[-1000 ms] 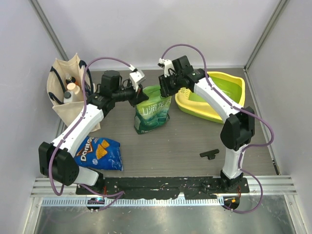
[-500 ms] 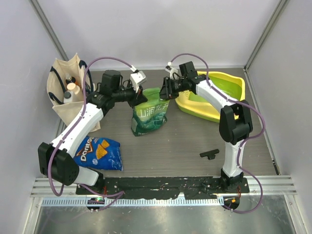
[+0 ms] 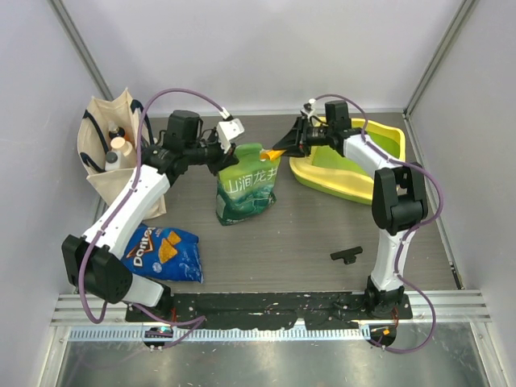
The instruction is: Fill the litter box with clean litter
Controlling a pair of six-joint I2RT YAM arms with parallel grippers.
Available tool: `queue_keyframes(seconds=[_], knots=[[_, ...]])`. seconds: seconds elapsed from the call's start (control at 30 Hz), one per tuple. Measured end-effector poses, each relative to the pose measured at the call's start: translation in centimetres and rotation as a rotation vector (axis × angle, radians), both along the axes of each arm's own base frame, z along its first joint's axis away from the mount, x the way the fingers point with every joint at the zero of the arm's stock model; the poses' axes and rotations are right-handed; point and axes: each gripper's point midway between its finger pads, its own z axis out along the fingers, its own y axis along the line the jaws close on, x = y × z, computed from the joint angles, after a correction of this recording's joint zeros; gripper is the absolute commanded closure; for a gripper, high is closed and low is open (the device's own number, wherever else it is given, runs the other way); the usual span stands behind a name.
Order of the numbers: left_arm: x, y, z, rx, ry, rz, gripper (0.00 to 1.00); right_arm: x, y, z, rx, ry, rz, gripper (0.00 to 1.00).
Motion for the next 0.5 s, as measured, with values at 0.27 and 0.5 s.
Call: queue_keyframes(seconds=[0.27, 0.5], knots=[[-0.3, 0.0, 0.1, 0.055, -0.091, -0.096, 1.00, 0.4, -1.6, 0.6, 0.039, 0.046, -0.045, 0.99], [-1.1, 0.2, 0.2, 0.077, -0.199, -0.163, 1.00, -0.4, -2.1, 1.9, 0.075, 0.032, -0.011, 0.99]])
